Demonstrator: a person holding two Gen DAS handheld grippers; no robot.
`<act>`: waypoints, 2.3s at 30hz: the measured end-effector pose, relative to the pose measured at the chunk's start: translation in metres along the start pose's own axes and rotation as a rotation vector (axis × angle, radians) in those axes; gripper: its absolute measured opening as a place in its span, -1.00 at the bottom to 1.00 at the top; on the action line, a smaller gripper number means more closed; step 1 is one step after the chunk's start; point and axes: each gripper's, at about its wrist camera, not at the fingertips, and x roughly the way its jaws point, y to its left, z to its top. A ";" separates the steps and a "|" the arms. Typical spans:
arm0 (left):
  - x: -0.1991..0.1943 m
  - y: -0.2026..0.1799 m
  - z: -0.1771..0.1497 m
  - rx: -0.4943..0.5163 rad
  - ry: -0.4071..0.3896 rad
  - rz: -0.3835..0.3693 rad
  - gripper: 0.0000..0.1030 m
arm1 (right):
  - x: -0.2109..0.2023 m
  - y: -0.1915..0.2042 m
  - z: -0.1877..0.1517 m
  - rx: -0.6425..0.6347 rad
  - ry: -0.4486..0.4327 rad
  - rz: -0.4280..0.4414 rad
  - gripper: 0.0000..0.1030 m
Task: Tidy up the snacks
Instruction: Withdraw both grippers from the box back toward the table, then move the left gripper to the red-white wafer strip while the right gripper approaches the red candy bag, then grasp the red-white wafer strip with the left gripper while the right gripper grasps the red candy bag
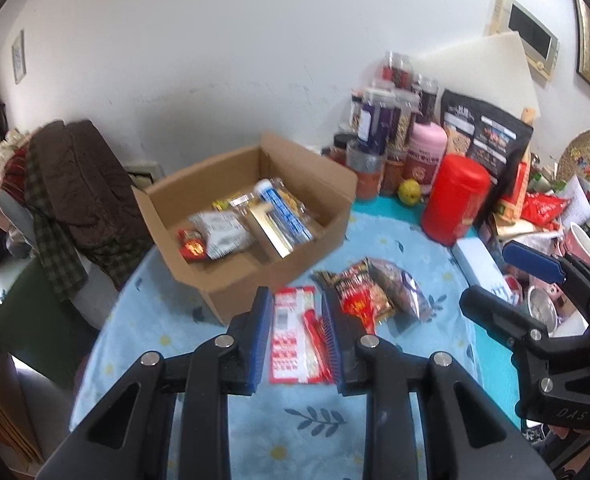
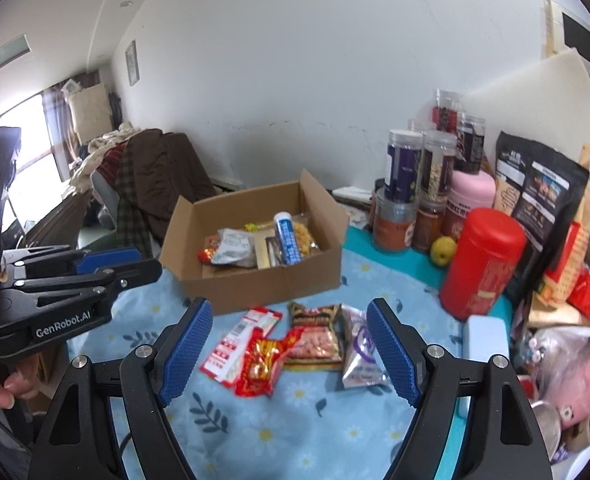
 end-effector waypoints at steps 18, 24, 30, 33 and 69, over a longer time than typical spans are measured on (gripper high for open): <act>0.067 0.015 -0.036 -0.044 0.142 0.019 0.88 | 0.056 -0.013 -0.045 0.041 0.157 0.042 0.56; 0.086 0.031 -0.040 -0.077 0.159 0.022 0.88 | 0.077 -0.010 -0.045 0.032 0.180 0.072 0.56; 0.100 0.047 -0.043 -0.097 0.148 0.029 0.88 | 0.104 -0.005 -0.048 0.016 0.212 0.102 0.56; 0.108 0.051 -0.044 -0.097 0.156 0.039 0.88 | 0.117 -0.004 -0.051 0.016 0.232 0.115 0.56; 0.166 0.022 -0.058 -0.018 0.272 -0.051 0.88 | 0.130 -0.017 -0.088 0.020 0.359 0.138 -0.35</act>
